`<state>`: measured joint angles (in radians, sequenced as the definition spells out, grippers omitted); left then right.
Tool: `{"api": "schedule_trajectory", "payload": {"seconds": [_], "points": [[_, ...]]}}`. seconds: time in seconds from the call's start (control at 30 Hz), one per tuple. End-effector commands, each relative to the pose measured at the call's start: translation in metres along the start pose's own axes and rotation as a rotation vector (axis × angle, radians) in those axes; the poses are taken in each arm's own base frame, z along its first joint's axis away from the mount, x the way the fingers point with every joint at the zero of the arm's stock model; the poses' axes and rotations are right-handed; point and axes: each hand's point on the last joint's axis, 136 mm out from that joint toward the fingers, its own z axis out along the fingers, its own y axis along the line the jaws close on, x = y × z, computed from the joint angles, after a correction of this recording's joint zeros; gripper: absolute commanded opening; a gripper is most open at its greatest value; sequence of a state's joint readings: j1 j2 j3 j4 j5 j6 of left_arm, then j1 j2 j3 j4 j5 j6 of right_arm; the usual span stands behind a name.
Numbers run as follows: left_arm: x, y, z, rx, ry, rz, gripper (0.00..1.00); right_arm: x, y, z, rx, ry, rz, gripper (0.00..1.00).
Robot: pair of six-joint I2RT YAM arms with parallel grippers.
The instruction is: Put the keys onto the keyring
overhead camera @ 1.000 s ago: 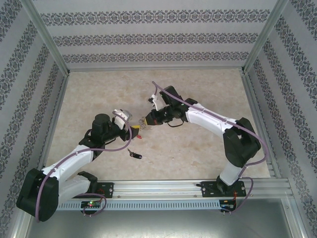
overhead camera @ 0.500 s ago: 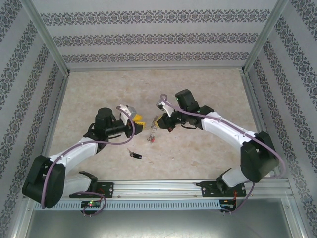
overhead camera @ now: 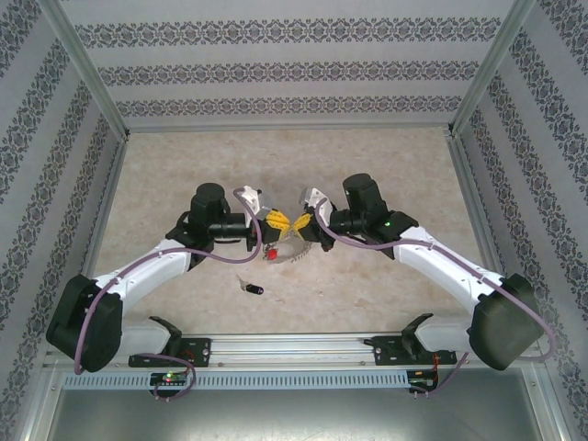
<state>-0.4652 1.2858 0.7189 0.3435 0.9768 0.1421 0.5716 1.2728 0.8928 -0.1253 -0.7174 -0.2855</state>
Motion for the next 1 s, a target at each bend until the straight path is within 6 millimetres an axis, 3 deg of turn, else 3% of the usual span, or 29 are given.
{"api": "schedule_trajectory", "payload": {"seconds": [0.0, 0.2, 0.47, 0.67, 0.97], "points": [[-0.001, -0.017, 0.003, 0.071, 0.028, 0.046, 0.20, -0.021, 0.006, -0.008, -0.012, -0.089, -0.113, 0.00], [0.005, -0.017, 0.002, 0.052, 0.063, 0.070, 0.20, -0.022, 0.012, -0.013, -0.020, -0.102, -0.172, 0.00], [0.013, -0.033, -0.007, 0.085, 0.079, 0.128, 0.22, -0.017, 0.027, -0.022, -0.044, -0.121, -0.304, 0.00], [0.009, -0.030, -0.009, 0.048, 0.070, 0.154, 0.27, -0.018, 0.038, -0.024, -0.079, -0.133, -0.332, 0.00], [0.003, -0.040, 0.001, 0.063, 0.070, 0.220, 0.27, -0.026, 0.043, -0.022, -0.091, -0.146, -0.356, 0.00]]}}
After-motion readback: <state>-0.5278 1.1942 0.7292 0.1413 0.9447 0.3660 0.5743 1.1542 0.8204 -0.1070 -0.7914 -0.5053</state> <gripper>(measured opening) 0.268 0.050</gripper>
